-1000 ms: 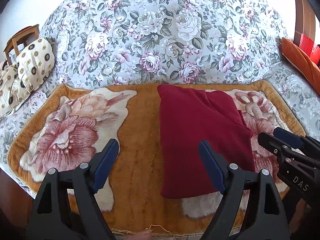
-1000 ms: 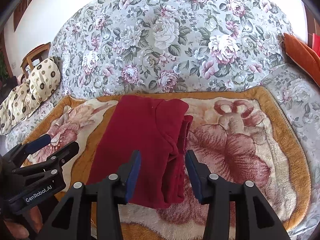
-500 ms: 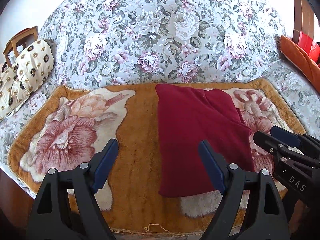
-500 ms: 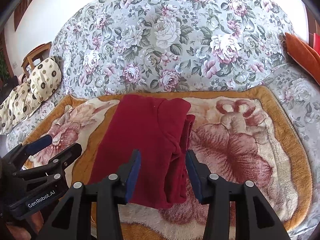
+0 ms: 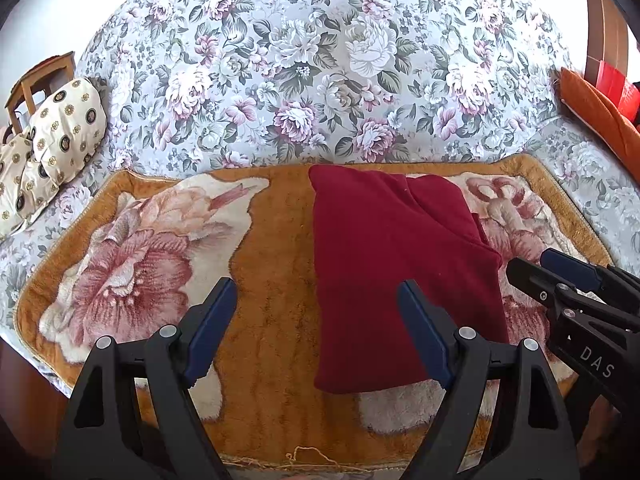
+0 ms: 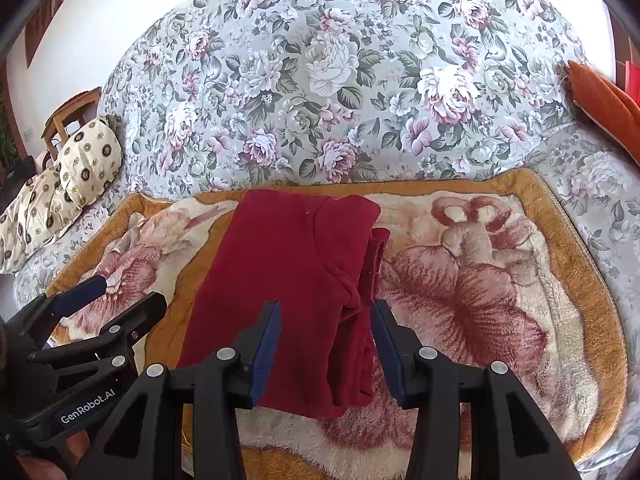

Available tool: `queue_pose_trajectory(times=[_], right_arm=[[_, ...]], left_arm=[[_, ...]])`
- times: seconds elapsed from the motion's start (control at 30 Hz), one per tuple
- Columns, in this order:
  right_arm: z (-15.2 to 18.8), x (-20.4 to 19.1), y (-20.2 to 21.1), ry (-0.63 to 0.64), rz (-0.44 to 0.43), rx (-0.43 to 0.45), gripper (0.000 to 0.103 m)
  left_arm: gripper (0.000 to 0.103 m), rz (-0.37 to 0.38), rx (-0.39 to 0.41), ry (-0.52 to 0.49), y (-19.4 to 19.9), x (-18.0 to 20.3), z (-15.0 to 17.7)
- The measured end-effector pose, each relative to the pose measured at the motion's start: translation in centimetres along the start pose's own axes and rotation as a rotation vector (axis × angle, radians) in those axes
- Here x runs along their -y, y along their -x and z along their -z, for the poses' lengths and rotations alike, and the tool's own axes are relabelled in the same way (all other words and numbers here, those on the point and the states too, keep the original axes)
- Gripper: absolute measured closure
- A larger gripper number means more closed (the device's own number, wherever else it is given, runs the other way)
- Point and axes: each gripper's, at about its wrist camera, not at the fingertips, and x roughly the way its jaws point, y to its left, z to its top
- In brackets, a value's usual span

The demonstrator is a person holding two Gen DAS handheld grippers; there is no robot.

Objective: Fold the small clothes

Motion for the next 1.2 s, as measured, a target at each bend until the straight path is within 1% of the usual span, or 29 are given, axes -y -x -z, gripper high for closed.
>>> queue_pose_trajectory(times=[0.2,1.2], right_arm=[[0.21,-0.1,-0.24,-0.002,-0.001,-0.01,0.058],[0.17,-0.2,-0.64,-0.008,0.001,-0.025,0.058]], left_arm=[[0.02,0.005,-0.008,-0.003,-0.36,0.2,0.37],[0.02,0.011,-0.015,-0.007,-0.55,0.85,0.25]])
